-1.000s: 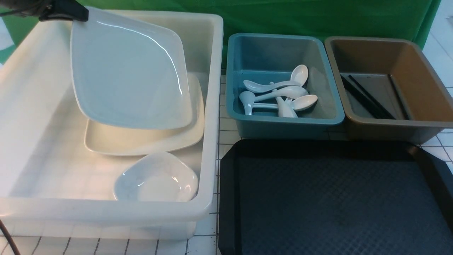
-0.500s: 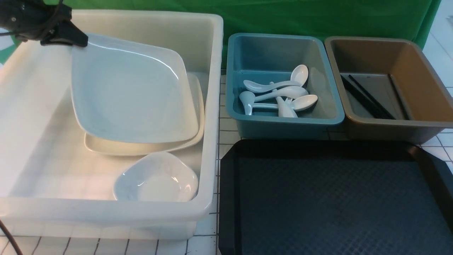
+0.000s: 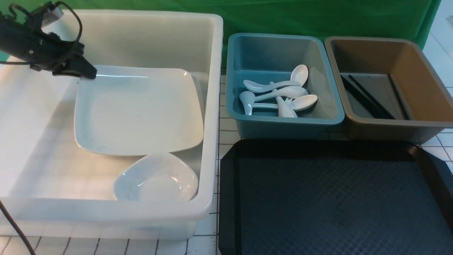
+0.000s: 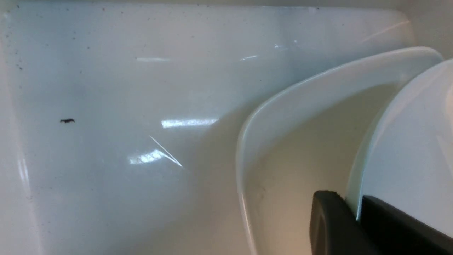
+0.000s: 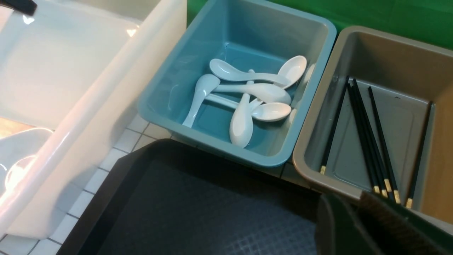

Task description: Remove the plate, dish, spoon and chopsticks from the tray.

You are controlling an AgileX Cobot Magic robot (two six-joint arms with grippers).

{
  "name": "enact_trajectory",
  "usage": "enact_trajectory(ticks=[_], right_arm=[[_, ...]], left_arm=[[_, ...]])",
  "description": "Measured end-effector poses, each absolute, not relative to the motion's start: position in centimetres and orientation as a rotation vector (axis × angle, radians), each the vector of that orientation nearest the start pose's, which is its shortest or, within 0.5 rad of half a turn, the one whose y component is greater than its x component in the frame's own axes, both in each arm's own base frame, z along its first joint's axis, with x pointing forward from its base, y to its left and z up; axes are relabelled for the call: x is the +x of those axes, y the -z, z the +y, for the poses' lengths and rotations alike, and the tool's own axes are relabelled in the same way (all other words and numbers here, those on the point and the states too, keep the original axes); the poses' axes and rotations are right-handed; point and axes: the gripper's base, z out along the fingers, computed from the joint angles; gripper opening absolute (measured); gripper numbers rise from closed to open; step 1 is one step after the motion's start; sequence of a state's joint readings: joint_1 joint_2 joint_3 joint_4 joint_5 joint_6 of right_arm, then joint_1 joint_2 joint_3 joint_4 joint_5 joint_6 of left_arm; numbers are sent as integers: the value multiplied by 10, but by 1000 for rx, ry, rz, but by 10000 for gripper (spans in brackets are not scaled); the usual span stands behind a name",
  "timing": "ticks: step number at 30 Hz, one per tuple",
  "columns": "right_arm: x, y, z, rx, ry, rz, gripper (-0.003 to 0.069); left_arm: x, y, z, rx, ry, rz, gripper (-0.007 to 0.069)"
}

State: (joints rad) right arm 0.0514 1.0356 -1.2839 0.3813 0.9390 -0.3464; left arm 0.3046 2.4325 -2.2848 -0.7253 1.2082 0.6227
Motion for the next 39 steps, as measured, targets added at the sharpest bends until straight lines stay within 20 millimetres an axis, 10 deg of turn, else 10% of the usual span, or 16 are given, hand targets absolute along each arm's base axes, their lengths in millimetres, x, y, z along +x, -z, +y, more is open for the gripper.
enact_trajectory(ticks=[9,22,27,32,39], right_arm=[[190,-442,37,-350,-290,2094,136],[190,-442,37,-341,-295,2096,136],[190,-442,37,-330,-301,2098,136],[189,-445,37,-329,-303,2094,73],[175,-476,36,-340,-272,1981,29]], left_arm=[[518,-218,99,199,582,2467,65],[522,-235,101,183,498,2397,435],[512,-279,99,232,478,2341,355],[487,-356,67,325,496,2227,36],[419,-468,-3,480,391,2039,-25]])
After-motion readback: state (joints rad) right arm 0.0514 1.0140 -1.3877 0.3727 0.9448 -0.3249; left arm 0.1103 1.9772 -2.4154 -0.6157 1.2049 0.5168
